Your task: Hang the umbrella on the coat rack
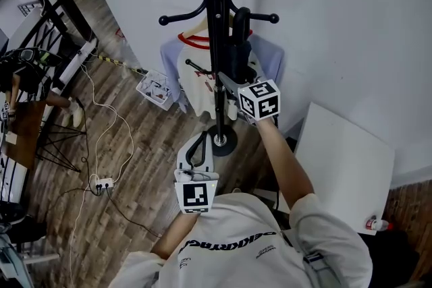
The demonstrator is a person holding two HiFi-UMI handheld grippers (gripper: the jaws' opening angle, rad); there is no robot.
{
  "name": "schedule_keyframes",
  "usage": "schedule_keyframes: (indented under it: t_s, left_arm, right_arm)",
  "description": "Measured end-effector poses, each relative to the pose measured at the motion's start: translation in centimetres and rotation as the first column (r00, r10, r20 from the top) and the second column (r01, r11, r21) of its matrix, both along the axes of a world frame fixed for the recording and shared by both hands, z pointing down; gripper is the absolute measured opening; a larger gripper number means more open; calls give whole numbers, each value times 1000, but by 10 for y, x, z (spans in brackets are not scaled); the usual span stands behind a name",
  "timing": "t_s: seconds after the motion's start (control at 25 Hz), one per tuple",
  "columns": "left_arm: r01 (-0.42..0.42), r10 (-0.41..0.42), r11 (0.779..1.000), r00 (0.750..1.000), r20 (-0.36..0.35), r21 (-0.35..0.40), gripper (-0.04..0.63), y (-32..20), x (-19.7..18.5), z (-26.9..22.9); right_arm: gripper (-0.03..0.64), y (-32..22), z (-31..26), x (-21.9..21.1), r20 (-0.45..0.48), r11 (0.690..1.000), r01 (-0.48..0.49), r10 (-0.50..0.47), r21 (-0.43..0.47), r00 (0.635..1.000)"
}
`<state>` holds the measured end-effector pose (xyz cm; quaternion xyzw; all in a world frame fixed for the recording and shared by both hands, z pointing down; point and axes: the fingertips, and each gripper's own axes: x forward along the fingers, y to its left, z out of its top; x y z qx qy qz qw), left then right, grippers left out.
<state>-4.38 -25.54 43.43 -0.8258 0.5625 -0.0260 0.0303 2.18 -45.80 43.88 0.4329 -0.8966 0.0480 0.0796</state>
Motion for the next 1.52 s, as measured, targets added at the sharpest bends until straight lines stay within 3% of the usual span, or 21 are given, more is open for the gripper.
schedule_keyframes:
  t_s: [0.44, 0.64, 1.0, 1.52]
  left_arm:
    - [4, -4, 1000, 1000, -7, -8, -2, 1, -6, 2]
    - [3, -3, 1000, 1000, -14, -10, -3, 2, -7, 3]
    - [-14, 14, 1000, 999, -29, -10, -3, 11, -6, 0]
    - [-41, 41, 999, 998, -40, -1, -3, 29, 2, -3]
  right_arm:
    - [273, -8, 1, -3, -9, 1000, -7, 7, 2, 1000]
    - [334, -5, 3, 0, -20, 1000, -20, 21, 11, 1000]
    - [360, 8, -7, 16, -57, 997, -78, 79, 26, 995]
    - [356, 80, -37, 29, 61, 994, -78, 74, 70, 995]
